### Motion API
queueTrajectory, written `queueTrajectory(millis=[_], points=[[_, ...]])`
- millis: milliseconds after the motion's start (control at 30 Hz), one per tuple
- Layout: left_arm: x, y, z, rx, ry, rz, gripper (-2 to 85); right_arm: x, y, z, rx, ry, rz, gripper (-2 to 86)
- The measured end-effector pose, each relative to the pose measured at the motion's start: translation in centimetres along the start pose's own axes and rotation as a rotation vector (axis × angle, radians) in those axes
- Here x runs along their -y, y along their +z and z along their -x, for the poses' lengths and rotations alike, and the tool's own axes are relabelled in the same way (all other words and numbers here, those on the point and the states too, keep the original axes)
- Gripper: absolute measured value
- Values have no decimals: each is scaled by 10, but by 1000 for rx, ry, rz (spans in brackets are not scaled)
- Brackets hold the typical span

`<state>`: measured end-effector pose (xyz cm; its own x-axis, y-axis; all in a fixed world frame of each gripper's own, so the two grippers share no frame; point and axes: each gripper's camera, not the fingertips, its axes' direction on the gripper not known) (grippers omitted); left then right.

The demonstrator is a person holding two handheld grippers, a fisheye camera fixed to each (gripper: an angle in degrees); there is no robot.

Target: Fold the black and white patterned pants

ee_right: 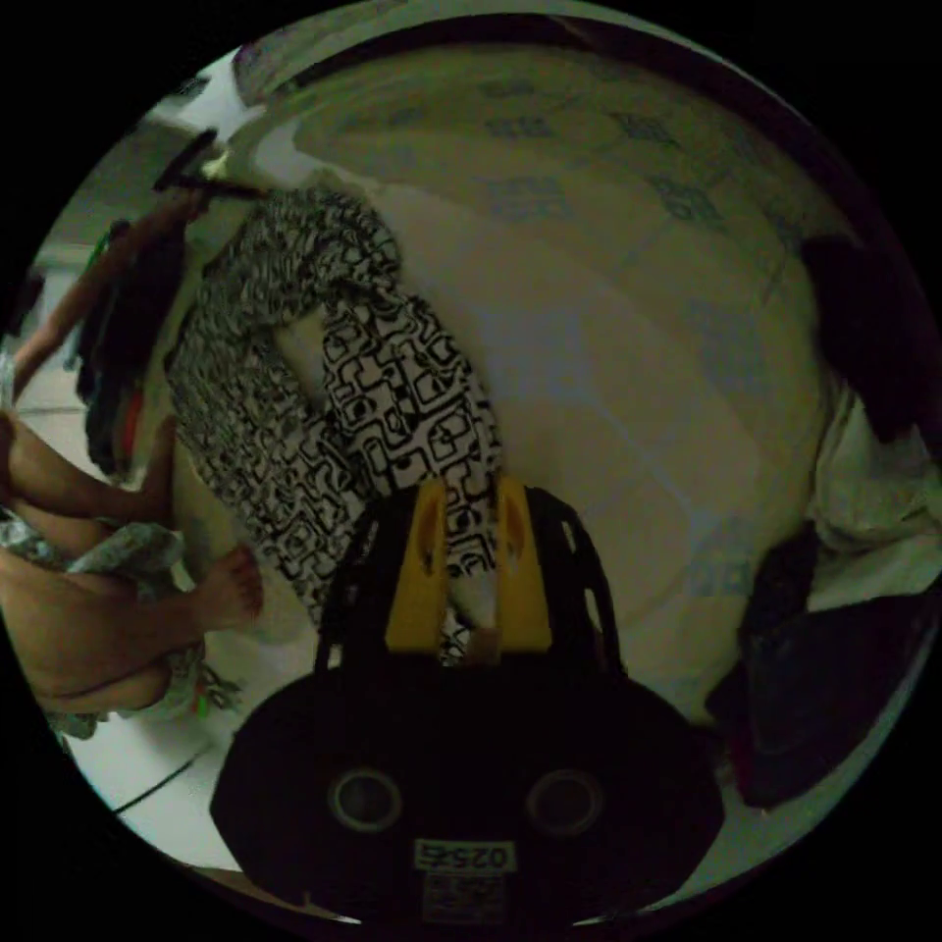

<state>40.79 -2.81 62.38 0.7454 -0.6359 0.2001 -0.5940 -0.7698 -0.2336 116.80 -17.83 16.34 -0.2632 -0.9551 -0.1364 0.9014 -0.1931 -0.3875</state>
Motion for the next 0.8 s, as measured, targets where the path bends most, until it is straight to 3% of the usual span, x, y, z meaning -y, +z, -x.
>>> queueTrajectory(millis=[133, 200, 267, 433, 600, 667, 800], points=[[5, -10, -15, 32, 8, -87, -12, 10, -4, 33, -229, -104, 79, -5], [6, -24, -9, -25, -35, -167, -12, 3, -58, 45, -445, -108, -92, -7], [0, -35, 1, -115, -82, -238, -13, -11, -107, 61, -540, -118, -241, -6], [-6, -21, 17, -214, -118, -269, -13, -40, -125, 76, -458, -140, -218, 14], [-2, 13, 36, -348, -238, -234, -15, -56, -23, 28, -241, 81, 120, 104], [-1, 16, 42, -392, -261, -236, -14, -67, -12, 16, -160, 132, 161, 116], [1, -11, 49, -316, -202, -329, 19, -67, -70, 18, -85, 135, -28, 134]])
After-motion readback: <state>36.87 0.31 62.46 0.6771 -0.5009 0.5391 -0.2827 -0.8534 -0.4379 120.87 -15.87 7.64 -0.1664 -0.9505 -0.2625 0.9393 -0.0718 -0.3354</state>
